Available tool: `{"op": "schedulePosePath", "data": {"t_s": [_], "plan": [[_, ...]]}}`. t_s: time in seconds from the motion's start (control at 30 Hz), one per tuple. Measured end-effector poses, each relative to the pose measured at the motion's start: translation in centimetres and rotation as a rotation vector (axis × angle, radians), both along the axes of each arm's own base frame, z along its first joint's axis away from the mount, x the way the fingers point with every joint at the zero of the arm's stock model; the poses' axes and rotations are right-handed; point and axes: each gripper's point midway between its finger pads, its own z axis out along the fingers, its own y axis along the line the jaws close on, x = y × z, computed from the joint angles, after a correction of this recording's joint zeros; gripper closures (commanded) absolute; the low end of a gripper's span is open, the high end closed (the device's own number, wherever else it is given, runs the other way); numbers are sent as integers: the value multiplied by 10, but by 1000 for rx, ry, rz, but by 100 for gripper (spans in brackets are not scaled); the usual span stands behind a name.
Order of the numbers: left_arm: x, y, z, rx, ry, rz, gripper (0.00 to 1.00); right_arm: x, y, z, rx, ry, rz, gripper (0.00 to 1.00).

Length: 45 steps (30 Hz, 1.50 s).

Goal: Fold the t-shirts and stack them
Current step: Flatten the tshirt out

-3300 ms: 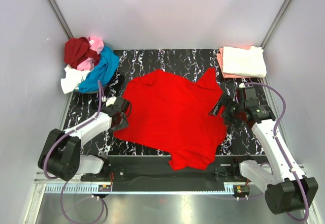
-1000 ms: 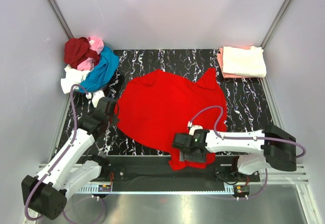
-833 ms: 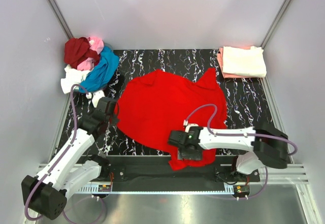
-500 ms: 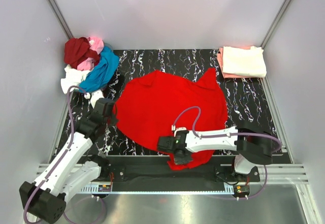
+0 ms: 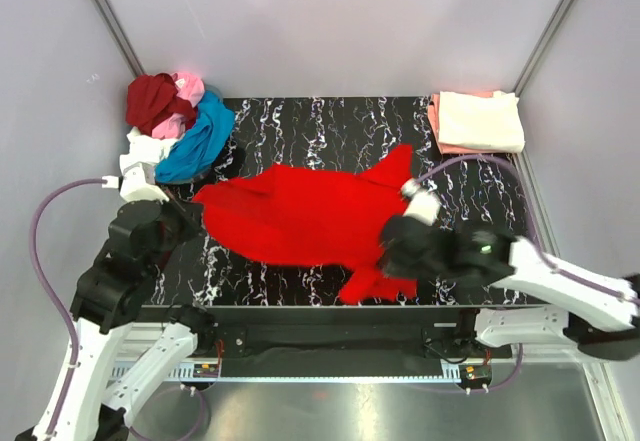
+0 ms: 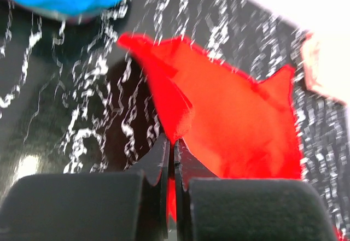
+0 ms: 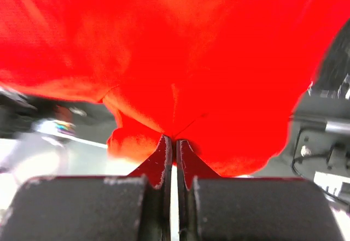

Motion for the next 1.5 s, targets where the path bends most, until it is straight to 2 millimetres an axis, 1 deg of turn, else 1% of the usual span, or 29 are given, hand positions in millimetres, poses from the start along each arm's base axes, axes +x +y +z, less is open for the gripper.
{"op": "schedulePosePath", "data": {"t_s": [0.03, 0.07, 0.1, 0.13, 0.17, 0.2, 0.23, 0.27, 0.33, 0.37, 0.4, 0.47, 0.5, 0.53, 0.6, 0.67, 0.73, 0.77, 0.8, 0.83, 0.9, 0.93, 1.07, 1.13, 1.2, 1.33, 1.4, 1.5], "plan": [[-2, 1, 9, -7, -26, -2, 100, 11, -5, 19, 47, -33, -21, 100], [-2, 1, 11, -7, -31, -2, 100, 24, -14, 31, 71, -56, -56, 100], [-1, 1, 8, -4, -23, -3, 100, 42, -26, 38, 78, -76, -101, 95], [1, -1, 2, 3, -1, -7, 100, 57, -37, 39, 71, -86, -143, 91], [3, -2, -7, 11, 24, -10, 100, 73, -47, 35, 47, -85, -185, 83], [6, -5, -19, 24, 63, -15, 100, 88, -55, 28, 10, -68, -215, 67], [11, -7, -34, 40, 110, -19, 100, 102, -57, 17, -26, -44, -222, 33], [14, -10, -46, 52, 145, -22, 100, 114, -58, 7, -61, -19, -225, 29], [22, -14, -76, 87, 251, -28, 100, 147, -59, -24, -138, 76, -214, 26], [27, -17, -90, 104, 299, -31, 100, 165, -58, -42, -172, 125, -212, 25], [30, -19, -100, 117, 339, -33, 100, 181, -58, -60, -200, 164, -207, 23], [38, -24, -124, 138, 415, -40, 100, 199, -62, -83, -243, 218, -194, 22], [40, -25, -132, 144, 440, -44, 100, 202, -63, -87, -253, 227, -184, 22], [40, -27, -140, 148, 463, -48, 100, 202, -65, -84, -263, 228, -173, 21], [40, -28, -149, 148, 478, -53, 100, 203, -66, -66, -256, 190, -159, 22], [40, -29, -152, 143, 469, -56, 100, 202, -70, -38, -225, 110, -162, 25], [41, -30, -154, 137, 461, -58, 100, 189, -77, -15, -178, 45, -169, 27], [42, -30, -155, 135, 457, -59, 100, 180, -80, -6, -141, 3, -173, 28], [43, -31, -156, 134, 454, -59, 100, 166, -85, -4, -115, -14, -174, 31], [42, -31, -157, 133, 455, -61, 100, 152, -91, -8, -103, -12, -177, 32], [43, -31, -159, 131, 450, -61, 100, 128, -100, -26, -95, 21, -182, 36], [43, -31, -160, 130, 450, -61, 100, 120, -101, -39, -98, 56, -179, 36], [43, -31, -159, 126, 439, -63, 100, 99, -98, -109, -141, 246, -164, 38], [43, -31, -158, 123, 431, -63, 100, 89, -99, -132, -160, 313, -160, 38], [43, -31, -159, 122, 428, -63, 100, 83, -99, -141, -161, 343, -157, 38], [42, -31, -164, 123, 435, -64, 100, 93, -90, -144, -124, 323, -147, 41], [41, -31, -166, 124, 437, -65, 100, 96, -85, -147, -119, 324, -141, 41], [43, -32, -168, 123, 435, -65, 100, 95, -73, -150, -140, 325, -103, 40]]}}
